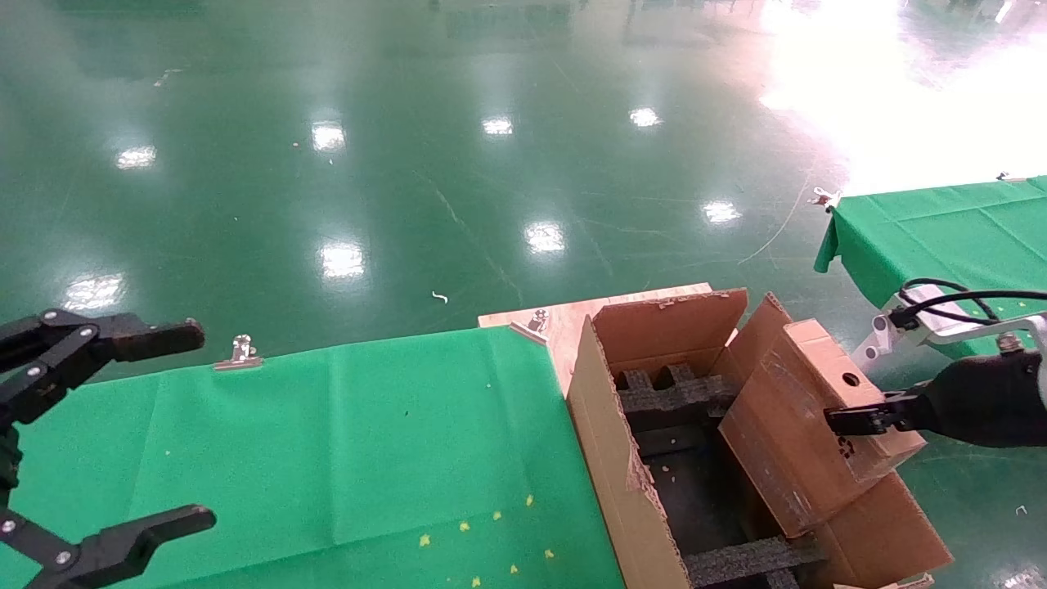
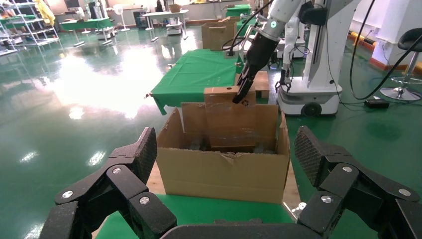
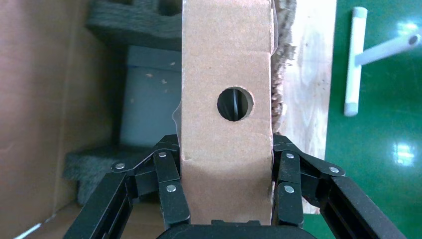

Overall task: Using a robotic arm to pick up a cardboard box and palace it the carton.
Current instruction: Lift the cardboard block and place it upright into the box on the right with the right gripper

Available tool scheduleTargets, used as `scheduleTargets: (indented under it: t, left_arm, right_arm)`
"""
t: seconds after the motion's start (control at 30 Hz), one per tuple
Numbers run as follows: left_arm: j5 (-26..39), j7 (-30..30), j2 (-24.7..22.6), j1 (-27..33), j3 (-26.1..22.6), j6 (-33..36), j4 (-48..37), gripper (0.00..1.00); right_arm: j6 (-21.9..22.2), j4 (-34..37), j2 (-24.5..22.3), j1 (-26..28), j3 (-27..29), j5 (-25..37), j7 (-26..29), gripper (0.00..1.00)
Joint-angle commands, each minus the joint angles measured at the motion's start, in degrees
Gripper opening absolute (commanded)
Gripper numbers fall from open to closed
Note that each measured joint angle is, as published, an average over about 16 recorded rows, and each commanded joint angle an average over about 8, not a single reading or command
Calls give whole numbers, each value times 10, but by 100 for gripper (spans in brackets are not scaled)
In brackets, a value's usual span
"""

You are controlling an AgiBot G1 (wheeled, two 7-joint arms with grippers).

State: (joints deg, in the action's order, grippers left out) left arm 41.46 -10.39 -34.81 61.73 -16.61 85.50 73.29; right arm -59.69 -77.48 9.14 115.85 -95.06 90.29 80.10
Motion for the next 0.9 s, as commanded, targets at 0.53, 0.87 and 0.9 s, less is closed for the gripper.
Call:
scheduleTargets:
  t: [0.53,0.87,0.9]
  left_arm:
    - [0,0,0,0,-1,0,0,100]
    - [-1,0,0,0,-1,0,0,100]
    - [-1,0,0,0,-1,0,0,100]
  right_arm:
    - [76,-2,42,-51,-35,81,121,0]
    - [91,-3,68,-58,-40,109,152,0]
    - [89,-4,71,-58,-40,113,153,0]
